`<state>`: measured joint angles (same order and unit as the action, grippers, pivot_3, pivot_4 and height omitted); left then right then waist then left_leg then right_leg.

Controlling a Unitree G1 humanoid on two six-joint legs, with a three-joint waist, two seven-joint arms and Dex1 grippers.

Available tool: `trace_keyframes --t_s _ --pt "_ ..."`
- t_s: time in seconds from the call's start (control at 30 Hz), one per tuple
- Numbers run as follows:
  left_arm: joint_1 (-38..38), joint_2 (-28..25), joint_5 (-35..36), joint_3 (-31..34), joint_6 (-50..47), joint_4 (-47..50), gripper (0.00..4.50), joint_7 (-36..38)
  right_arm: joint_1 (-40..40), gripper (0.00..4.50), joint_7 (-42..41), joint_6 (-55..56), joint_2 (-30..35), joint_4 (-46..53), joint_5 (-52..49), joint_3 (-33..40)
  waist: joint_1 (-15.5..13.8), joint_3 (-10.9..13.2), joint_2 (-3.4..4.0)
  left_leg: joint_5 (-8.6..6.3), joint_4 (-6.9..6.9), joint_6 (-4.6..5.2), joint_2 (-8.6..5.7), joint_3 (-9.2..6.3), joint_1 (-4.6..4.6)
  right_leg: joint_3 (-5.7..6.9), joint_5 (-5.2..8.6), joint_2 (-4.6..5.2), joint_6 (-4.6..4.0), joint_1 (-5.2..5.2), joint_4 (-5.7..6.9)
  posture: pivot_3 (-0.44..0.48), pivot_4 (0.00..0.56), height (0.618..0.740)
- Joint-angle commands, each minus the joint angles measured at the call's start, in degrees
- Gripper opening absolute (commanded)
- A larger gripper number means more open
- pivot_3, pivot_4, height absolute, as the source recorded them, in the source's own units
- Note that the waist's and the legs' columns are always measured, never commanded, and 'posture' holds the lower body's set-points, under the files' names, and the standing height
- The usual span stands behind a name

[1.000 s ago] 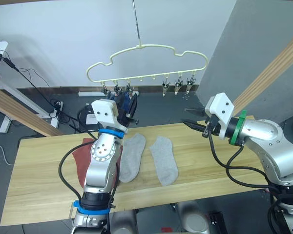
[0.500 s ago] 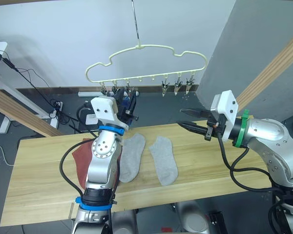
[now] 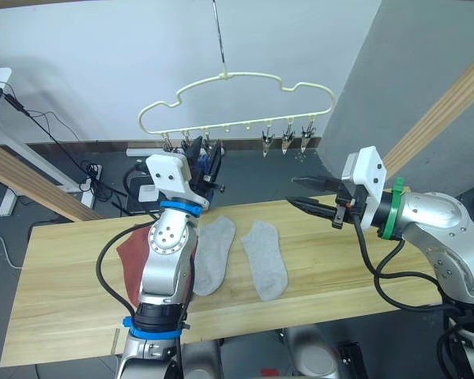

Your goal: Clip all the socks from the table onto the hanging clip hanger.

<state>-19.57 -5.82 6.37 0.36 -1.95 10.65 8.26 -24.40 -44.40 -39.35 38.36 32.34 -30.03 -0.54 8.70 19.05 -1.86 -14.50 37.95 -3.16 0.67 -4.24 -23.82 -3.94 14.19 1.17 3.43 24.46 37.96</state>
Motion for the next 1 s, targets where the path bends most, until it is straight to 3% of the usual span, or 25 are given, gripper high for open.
trace_keyframes --t_s 0.03,0.1,0.33,0.57,0.7,0.8,0.9,1.0 --pt "-0.6 0.2 -0.2 -0.5 1.1 2.5 1.83 0.3 -0.6 1.82 0.4 0.2 0.6 2.3 -0.6 0.9 0.0 0.0 0.00 0.00 0.00 0.00 0.00 0.00 0.00 0.00 0.00 0.00 0.00 0.00 0.00 -0.312 0.327 0.740" --pt "-0.6 0.2 -0.1 -0.5 1.0 2.5 1.83 0.4 -0.5 1.82 0.6 0.2 0.7 2.3 -0.7 0.7 0.0 0.0 0.00 0.00 0.00 0.00 0.00 0.00 0.00 0.00 0.00 0.00 0.00 0.00 0.01 -0.312 0.327 0.740" --pt "-0.1 -0.1 -0.8 -0.4 0.3 2.7 0.44 -0.1 -0.2 1.82 1.0 0.2 0.8 2.5 -0.8 0.5 0.0 0.0 0.00 0.00 0.00 0.00 0.00 0.00 0.00 0.00 0.00 0.00 0.00 0.00 0.01 -0.313 0.328 0.740" --pt "0.3 -0.2 -0.5 -0.5 -0.1 3.0 0.44 0.2 0.1 1.82 1.0 0.6 0.7 2.3 -0.6 0.3 0.0 0.0 0.00 0.00 0.01 0.00 0.00 0.00 0.01 0.00 0.00 0.00 0.00 -0.01 0.02 -0.310 0.329 0.740" --pt "0.5 -0.2 0.0 -0.2 0.0 3.2 0.04 0.4 0.3 1.82 1.1 0.7 0.8 2.3 -0.4 0.1 0.0 0.0 0.00 0.00 0.01 0.00 0.00 0.00 0.01 0.00 0.00 0.00 0.00 -0.01 0.02 -0.309 0.328 0.740" --pt "0.7 -0.4 1.1 -0.1 -0.7 3.9 0.01 1.3 1.4 1.82 2.8 -1.0 1.4 2.0 1.4 -1.0 0.0 0.0 0.00 0.00 0.01 0.00 0.00 0.00 0.02 0.00 0.00 0.00 0.00 -0.01 0.02 -0.308 0.330 0.740" --pt "0.8 -0.9 1.7 0.3 -1.9 4.7 0.00 1.9 3.8 2.40 5.7 -2.3 1.0 1.8 3.8 -2.7 0.0 0.0 0.00 0.00 0.01 0.00 0.00 -0.01 0.01 0.01 0.00 0.00 0.00 -0.02 0.02 -0.303 0.333 0.740" --pt "0.7 -1.4 2.6 0.8 -3.4 5.3 0.00 2.5 6.4 3.42 10.3 -3.0 -0.8 2.3 7.2 -5.4 -0.1 0.0 0.00 0.00 0.00 0.00 0.00 -0.01 0.03 0.00 0.00 0.00 0.00 -0.02 0.02 -0.298 0.335 0.740"
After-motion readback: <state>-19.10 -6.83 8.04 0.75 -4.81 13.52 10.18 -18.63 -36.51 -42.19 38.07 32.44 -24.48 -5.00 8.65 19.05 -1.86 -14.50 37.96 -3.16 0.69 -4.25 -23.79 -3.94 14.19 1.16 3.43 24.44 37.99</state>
